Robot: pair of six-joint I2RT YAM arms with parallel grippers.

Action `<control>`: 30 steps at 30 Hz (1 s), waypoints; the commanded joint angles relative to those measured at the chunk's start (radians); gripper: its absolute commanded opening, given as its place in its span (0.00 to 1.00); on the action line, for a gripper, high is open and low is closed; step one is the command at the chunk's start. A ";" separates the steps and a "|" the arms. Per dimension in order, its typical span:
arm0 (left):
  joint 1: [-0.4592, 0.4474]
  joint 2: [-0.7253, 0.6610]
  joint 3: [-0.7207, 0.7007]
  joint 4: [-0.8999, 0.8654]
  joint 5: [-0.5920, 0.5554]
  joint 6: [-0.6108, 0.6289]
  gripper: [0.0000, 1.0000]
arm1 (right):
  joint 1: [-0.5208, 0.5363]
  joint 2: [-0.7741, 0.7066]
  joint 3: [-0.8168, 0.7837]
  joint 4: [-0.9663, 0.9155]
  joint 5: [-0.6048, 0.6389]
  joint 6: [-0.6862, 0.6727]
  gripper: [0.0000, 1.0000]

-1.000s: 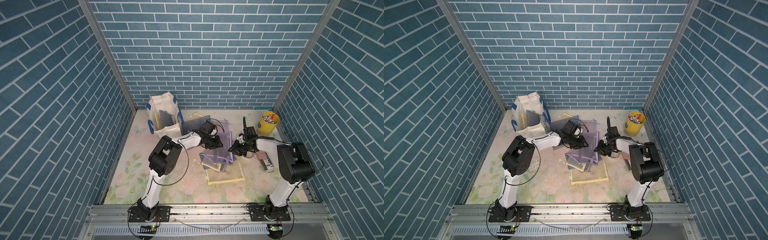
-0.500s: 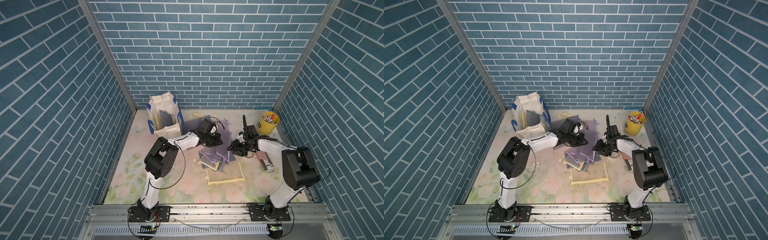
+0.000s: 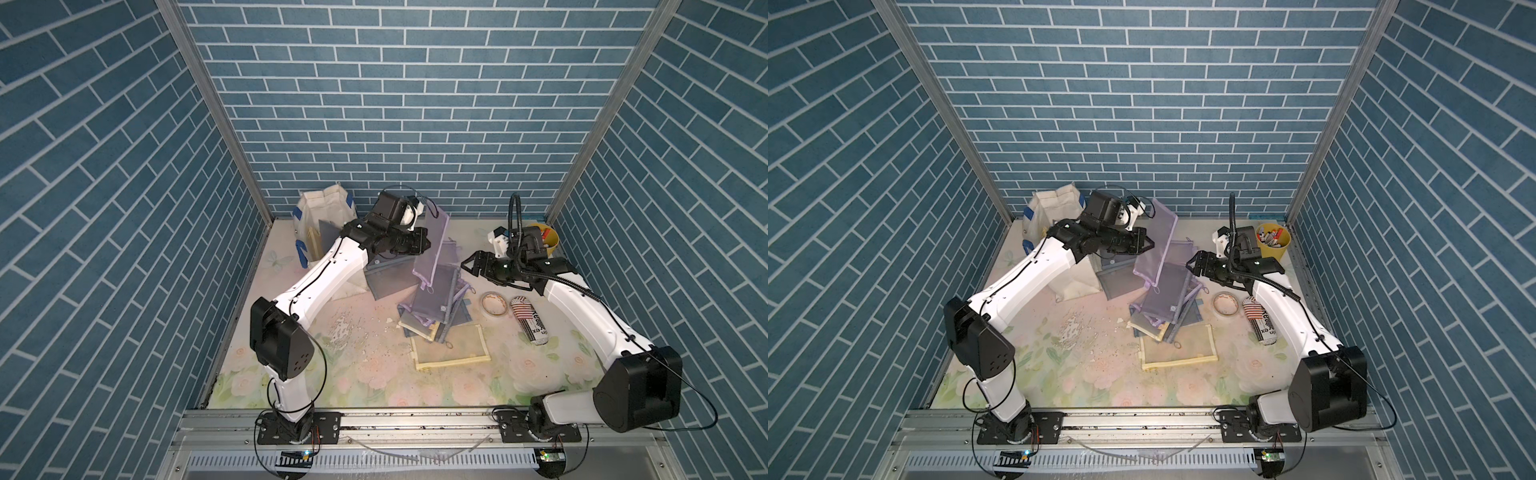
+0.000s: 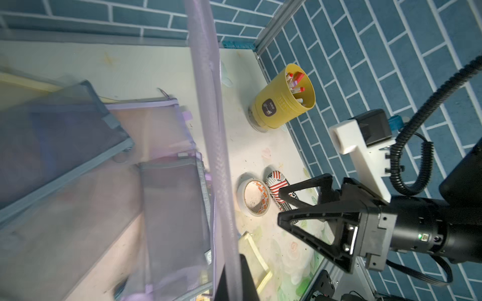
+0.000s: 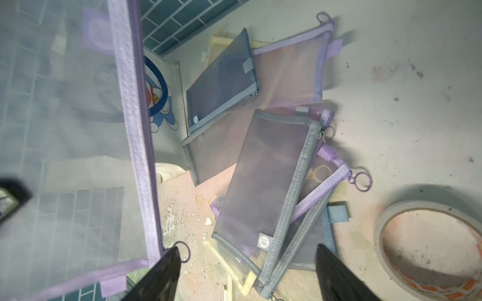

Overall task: Put the pencil pouch into the canvas bag
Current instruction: Pick up the pencil pouch, then place the pencil pouch in the canvas bag.

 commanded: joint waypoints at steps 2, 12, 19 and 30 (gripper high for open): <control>0.077 -0.044 0.099 -0.218 -0.047 0.092 0.00 | 0.004 -0.024 0.070 -0.050 0.034 -0.078 0.80; 0.328 -0.083 0.241 -0.359 -0.073 0.146 0.00 | 0.008 -0.012 0.112 -0.057 -0.022 -0.125 0.82; 0.487 -0.050 0.250 -0.323 -0.064 0.109 0.00 | 0.008 0.010 0.131 -0.040 -0.066 -0.129 0.83; 0.595 0.101 0.339 -0.309 -0.025 0.107 0.00 | 0.008 -0.016 0.094 -0.015 -0.078 -0.089 0.83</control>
